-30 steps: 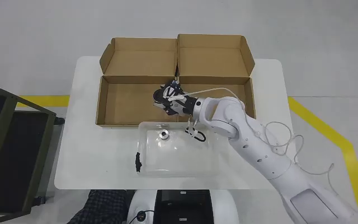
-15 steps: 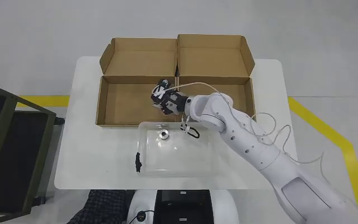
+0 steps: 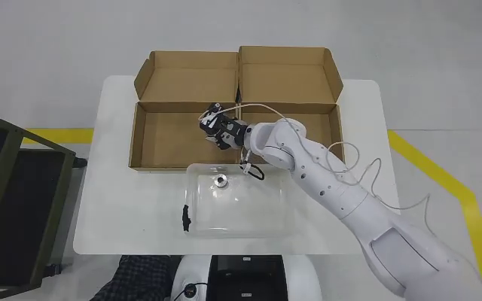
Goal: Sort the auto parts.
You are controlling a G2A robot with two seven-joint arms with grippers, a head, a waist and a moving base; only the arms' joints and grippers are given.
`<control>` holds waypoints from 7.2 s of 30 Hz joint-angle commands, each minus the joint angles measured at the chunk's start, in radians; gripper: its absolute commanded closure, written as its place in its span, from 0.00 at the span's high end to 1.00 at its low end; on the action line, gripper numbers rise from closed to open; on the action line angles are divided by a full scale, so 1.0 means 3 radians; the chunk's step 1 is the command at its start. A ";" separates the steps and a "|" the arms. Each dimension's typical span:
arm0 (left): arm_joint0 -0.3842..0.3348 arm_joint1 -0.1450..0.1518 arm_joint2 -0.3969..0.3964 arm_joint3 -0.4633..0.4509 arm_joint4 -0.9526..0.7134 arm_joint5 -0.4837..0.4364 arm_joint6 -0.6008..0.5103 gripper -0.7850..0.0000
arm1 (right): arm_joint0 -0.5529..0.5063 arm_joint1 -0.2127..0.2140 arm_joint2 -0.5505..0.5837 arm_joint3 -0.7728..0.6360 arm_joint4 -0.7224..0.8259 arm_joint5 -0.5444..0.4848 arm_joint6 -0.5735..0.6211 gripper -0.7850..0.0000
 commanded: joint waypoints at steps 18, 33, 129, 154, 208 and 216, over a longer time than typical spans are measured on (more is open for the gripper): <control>0.0000 0.0000 0.0000 0.0000 0.0000 0.0000 0.0000 1.00 | 0.0016 -0.0156 -0.0048 0.0286 -0.0092 -0.0048 -0.0019 0.20; 0.0000 0.0000 0.0000 0.0000 0.0000 0.0000 0.0000 1.00 | -0.0063 -0.0173 0.0087 0.0274 -0.0191 -0.0116 -0.0021 0.49; 0.0000 0.0000 0.0000 0.0000 0.0000 0.0000 0.0000 1.00 | -0.1398 0.0237 0.0497 -0.1166 -0.1610 -0.1000 -0.0060 0.32; 0.0000 0.0000 0.0000 0.0000 0.0000 0.0000 0.0000 1.00 | -0.1661 0.0313 0.0754 -0.2091 -0.1187 -0.1190 0.0058 0.00; 0.0000 0.0000 0.0000 0.0000 0.0000 0.0000 0.0000 1.00 | -0.1763 0.0403 0.1242 -0.2864 -0.0433 -0.0842 -0.0605 0.00; 0.0000 0.0000 0.0000 0.0000 0.0000 0.0000 0.0000 1.00 | -0.1592 0.0355 0.0966 -0.2629 -0.0610 -0.0739 -0.0506 0.00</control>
